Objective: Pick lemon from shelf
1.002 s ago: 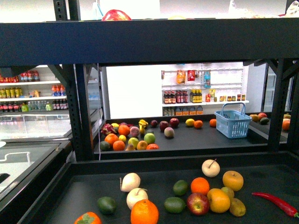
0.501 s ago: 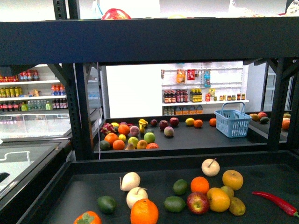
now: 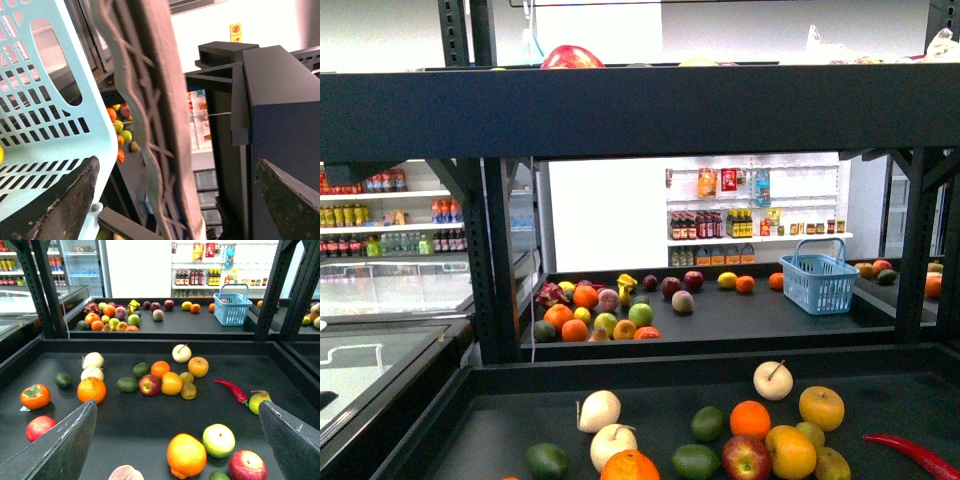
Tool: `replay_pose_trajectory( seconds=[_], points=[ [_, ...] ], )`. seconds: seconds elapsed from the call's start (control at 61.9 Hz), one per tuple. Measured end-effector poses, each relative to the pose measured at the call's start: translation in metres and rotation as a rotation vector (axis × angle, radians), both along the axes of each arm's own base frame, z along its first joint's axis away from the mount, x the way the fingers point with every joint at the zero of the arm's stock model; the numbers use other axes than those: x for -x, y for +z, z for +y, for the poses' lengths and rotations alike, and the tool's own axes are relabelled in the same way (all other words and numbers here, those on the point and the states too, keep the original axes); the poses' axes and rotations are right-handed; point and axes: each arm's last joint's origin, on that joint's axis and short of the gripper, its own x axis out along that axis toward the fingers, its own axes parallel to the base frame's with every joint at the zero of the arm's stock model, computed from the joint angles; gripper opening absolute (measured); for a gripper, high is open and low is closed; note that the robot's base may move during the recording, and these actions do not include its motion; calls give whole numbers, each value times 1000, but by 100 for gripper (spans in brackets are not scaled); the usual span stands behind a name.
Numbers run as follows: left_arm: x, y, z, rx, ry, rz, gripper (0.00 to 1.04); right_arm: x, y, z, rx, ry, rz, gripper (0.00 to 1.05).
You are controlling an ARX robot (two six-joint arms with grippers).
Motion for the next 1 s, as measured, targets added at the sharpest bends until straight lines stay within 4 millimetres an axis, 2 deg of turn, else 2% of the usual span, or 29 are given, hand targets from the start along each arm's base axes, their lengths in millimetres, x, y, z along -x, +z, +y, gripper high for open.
replay_pose_trajectory(
  seconds=[0.129,0.242,0.436,0.469,0.533,0.582,0.662,0.759,0.905,1.002],
  points=[
    [20,38,-26,-208,13,78,97,0,0,0,0,0,0,97],
    [45,67,-64,-445,-4,141,97,0,0,0,0,0,0,97],
    [92,89,-129,-753,-87,119,96,0,0,0,0,0,0,97],
    [101,90,-142,-856,-55,72,90,0,0,0,0,0,0,97],
    [121,83,-167,-1039,1,23,78,0,0,0,0,0,0,97],
    [138,68,-191,-1112,8,16,67,0,0,0,0,0,0,97],
    [158,42,-213,-1171,-30,-12,51,0,0,0,0,0,0,97],
    [170,14,-215,-1198,-30,-1,31,0,0,0,0,0,0,97],
    [179,-11,-216,-1206,-34,9,3,0,0,0,0,0,0,97],
    [184,-23,-216,-1210,-35,6,3,0,0,0,0,0,0,97]
  ],
)
